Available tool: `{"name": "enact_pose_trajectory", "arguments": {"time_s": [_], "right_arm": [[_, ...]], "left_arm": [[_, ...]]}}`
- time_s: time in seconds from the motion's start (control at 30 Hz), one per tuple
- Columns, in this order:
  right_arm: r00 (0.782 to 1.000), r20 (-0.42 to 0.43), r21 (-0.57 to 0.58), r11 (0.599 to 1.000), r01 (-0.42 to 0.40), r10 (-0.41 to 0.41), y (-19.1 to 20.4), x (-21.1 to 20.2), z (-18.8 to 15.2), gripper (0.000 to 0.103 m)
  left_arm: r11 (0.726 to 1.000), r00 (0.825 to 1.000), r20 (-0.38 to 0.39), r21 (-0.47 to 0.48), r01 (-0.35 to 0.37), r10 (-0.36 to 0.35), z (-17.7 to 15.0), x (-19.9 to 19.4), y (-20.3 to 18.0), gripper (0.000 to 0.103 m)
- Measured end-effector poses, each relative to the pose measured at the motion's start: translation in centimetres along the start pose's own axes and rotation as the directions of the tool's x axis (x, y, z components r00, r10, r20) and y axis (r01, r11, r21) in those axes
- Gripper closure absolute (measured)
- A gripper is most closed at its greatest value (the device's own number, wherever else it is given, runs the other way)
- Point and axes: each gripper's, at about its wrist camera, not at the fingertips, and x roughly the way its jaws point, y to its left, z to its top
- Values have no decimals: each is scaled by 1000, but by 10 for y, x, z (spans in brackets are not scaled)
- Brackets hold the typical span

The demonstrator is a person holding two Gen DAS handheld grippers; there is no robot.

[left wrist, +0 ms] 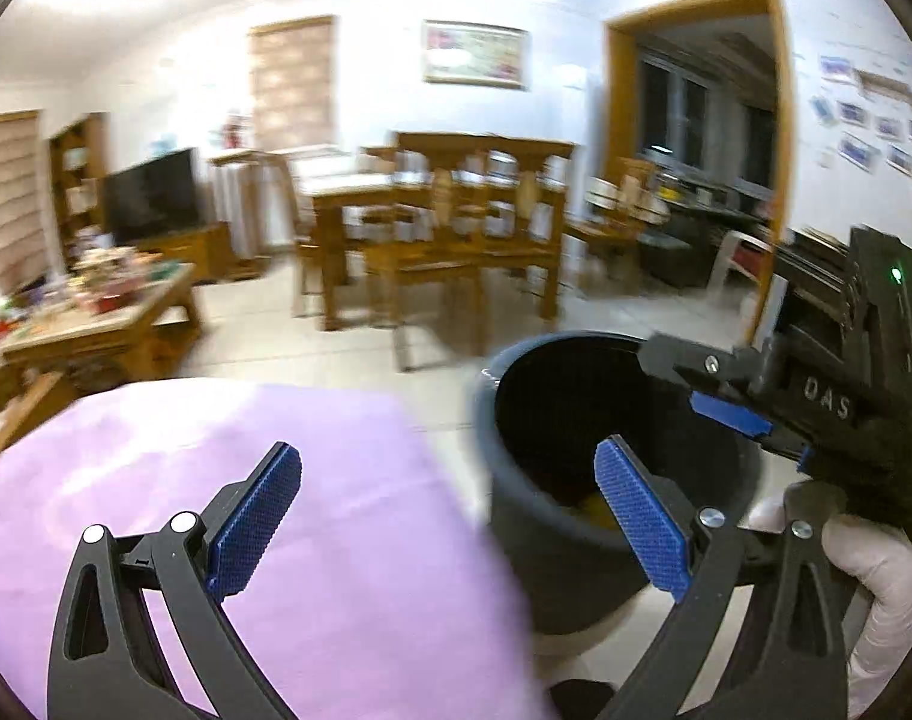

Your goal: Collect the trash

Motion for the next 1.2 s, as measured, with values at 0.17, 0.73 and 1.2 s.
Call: {"name": "enact_pose_trajectory", "arguments": {"time_s": [0.17,0.73,1.2], "right_arm": [[992,-85,-111,989,-97,88,76,37,-25,5],[973,7,-474,858,-199,230,267,104,-112,5],[960,90,-461,866,-196,265,250,89,-106,5]], "left_arm": [[980,985,49,-124,-157,164,-7,-45,71,5],[840,887,65,-359,-406,456,-48,-119,220,5],[753,836,-25,-419,-507,549,-70,-119,244,5]]}}
